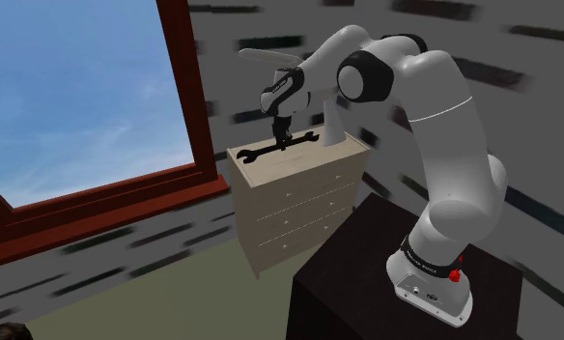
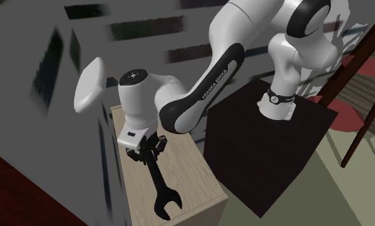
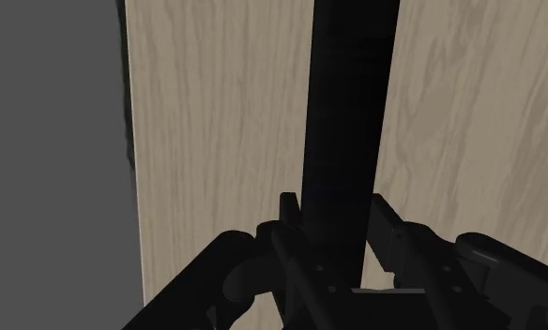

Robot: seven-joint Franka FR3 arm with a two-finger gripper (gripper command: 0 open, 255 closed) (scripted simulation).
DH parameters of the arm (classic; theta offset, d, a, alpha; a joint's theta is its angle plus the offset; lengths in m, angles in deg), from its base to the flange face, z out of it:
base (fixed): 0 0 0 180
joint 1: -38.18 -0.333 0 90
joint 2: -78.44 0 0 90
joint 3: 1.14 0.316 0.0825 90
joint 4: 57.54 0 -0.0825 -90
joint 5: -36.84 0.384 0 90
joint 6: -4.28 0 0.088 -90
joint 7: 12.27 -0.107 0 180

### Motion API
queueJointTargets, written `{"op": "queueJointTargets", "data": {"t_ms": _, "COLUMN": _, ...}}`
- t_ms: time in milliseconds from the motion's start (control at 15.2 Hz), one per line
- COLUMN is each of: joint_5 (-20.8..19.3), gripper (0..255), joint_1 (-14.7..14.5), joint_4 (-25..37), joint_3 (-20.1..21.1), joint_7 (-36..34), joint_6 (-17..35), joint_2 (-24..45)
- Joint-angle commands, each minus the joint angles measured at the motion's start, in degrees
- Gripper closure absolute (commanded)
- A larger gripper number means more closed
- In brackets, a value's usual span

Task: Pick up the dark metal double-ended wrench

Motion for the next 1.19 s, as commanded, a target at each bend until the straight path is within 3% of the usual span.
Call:
{"op": "queueJointTargets", "data": {"t_ms": 0, "joint_5": 0.0, "gripper": 255, "joint_1": 0.0, "joint_4": 0.1, "joint_3": 0.0, "joint_7": 0.0, "joint_6": 0.1, "joint_2": 0.2}}
{"op": "queueJointTargets", "data": {"t_ms": 1122, "joint_5": -2.2, "gripper": 255, "joint_1": -1.0, "joint_4": 1.6, "joint_3": -1.6, "joint_7": -1.3, "joint_6": -8.0, "joint_2": -6.5}}
